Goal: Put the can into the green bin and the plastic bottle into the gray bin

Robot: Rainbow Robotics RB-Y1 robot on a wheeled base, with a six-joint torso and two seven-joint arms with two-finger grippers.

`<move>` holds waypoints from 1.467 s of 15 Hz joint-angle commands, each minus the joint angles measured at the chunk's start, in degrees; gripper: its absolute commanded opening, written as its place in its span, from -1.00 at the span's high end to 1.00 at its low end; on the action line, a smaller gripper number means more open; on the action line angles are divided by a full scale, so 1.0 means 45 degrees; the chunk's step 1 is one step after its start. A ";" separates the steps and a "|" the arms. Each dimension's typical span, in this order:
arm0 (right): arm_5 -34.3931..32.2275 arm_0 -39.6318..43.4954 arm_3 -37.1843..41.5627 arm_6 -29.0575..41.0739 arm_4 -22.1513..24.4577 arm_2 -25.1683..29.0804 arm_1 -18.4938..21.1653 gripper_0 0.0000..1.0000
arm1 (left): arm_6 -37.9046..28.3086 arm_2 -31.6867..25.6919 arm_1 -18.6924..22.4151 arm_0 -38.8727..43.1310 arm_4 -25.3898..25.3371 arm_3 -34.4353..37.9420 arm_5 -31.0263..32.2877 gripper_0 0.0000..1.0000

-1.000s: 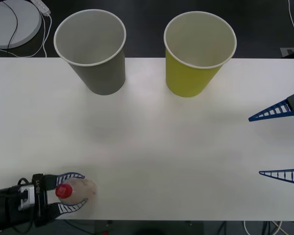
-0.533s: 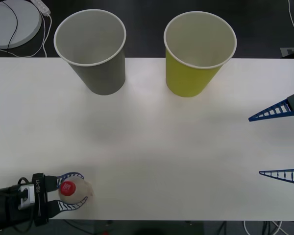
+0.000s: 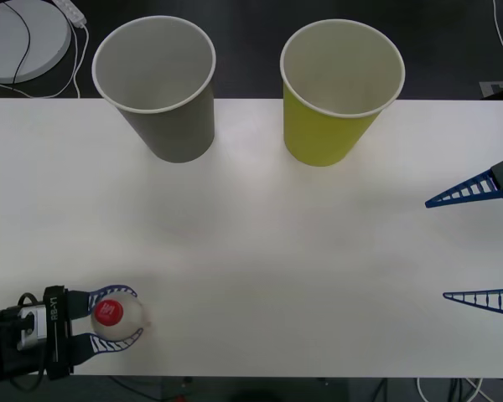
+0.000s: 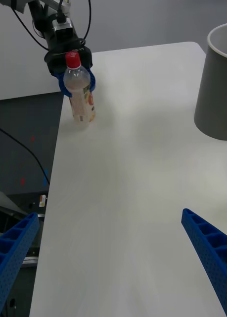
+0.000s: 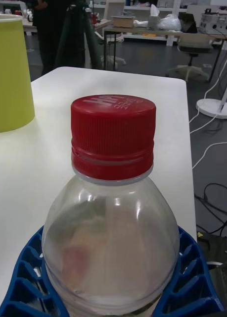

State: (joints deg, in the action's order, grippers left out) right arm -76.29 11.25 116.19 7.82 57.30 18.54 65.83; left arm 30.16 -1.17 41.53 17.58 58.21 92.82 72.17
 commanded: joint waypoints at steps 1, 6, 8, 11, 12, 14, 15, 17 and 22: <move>0.0000 0.0000 0.0000 0.0000 0.0000 0.0000 0.0000 -1.00 | -0.0335 -0.0443 0.0126 0.0390 -0.0025 0.0642 -0.0140 1.00; 0.0000 0.0000 0.0000 0.0000 0.0000 0.0000 0.0000 -1.00 | -0.0921 -0.1009 0.0165 0.0742 -0.0396 0.1150 -0.0921 1.00; 0.0000 0.0000 0.0000 0.0000 0.0000 0.0000 0.0000 -1.00 | -0.1077 -0.1048 0.0165 0.0820 -0.0807 0.1208 -0.1761 1.00; 0.0000 0.0000 0.0000 0.0000 0.0000 0.0000 0.0000 -1.00 | -0.1312 -0.1498 0.0165 0.0957 -0.0963 0.1443 -0.2796 1.00; 0.0000 0.0000 0.0000 0.0000 0.0000 0.0000 0.0000 -1.00 | -0.1409 -0.1615 0.0185 0.1015 -0.1002 0.1501 -0.3011 1.00; 0.0000 0.0000 0.0000 0.0000 0.0000 0.0000 0.0000 -1.00 | -0.2034 -0.2025 0.0185 0.1074 -0.0982 0.1619 -0.3128 1.00; 0.0000 0.0000 0.0000 0.0000 0.0000 0.0000 0.0000 -1.00 | -0.2405 -0.2298 0.0204 0.1133 -0.0787 0.1814 -0.3187 1.00; 0.0000 0.0000 0.0000 0.0000 0.0000 0.0000 0.0000 -1.00 | -0.3128 -0.2845 0.0204 0.1308 -0.0494 0.2224 -0.3401 1.00; 0.0000 0.0000 0.0000 0.0000 0.0000 0.0000 0.0000 -1.00 | -0.5062 -0.3412 0.0419 0.1758 0.0580 0.3572 -0.4769 1.00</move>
State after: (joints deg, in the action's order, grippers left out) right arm -76.29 11.25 116.19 7.82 57.30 18.54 65.83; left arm 8.49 -16.49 43.01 25.28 60.56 108.28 51.46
